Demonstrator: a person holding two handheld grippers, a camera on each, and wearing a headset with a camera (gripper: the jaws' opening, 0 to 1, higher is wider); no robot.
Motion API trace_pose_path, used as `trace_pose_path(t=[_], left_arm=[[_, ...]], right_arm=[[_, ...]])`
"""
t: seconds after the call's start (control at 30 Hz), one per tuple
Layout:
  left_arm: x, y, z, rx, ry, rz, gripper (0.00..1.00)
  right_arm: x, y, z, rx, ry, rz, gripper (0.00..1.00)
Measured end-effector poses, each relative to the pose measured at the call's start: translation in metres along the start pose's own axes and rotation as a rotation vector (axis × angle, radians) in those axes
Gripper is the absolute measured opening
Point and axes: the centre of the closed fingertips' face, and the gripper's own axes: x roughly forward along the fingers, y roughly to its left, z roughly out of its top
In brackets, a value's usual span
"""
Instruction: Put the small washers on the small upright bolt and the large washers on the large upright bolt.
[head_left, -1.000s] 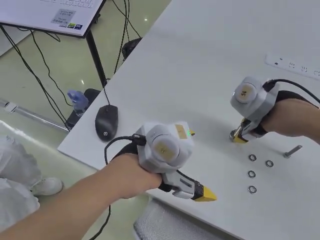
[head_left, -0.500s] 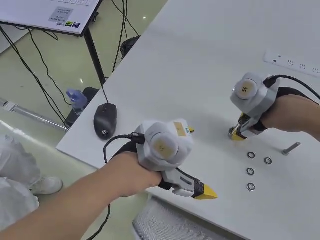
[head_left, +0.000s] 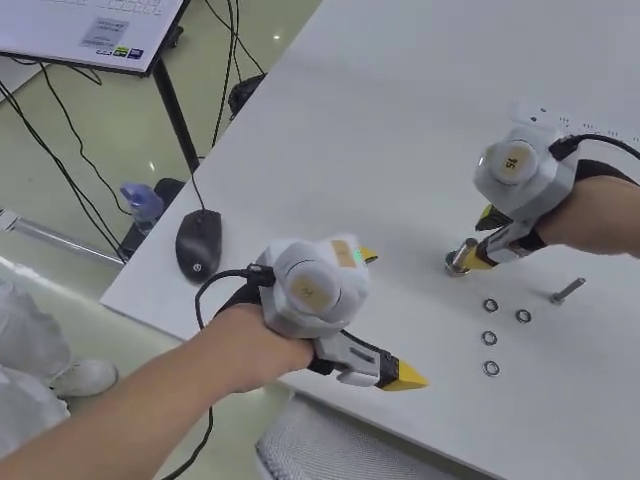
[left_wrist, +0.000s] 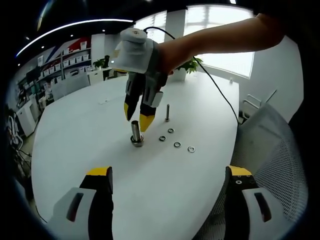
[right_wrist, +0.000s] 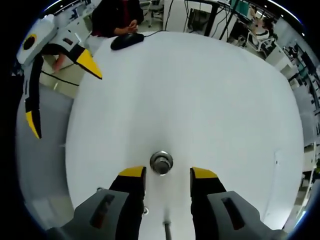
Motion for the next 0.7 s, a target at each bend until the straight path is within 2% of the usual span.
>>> trace_pose_path(t=[0.27, 0.4, 0.7], left_arm=[[-0.001, -0.002, 0.003, -0.004, -0.012, -0.005, 0.93], [0.000, -0.004, 0.002, 0.009, 0.000, -0.011, 0.93], [-0.001, -0.004, 0.014, -0.008, -0.030, -0.015, 0.93]], right_arm=[[-0.014, 0.013, -0.013, 0.025, -0.028, 0.007, 0.36], [-0.019, 0.019, -0.023, 0.042, -0.030, 0.015, 0.35], [-0.030, 0.028, -0.042, 0.066, -0.041, 0.007, 0.34]])
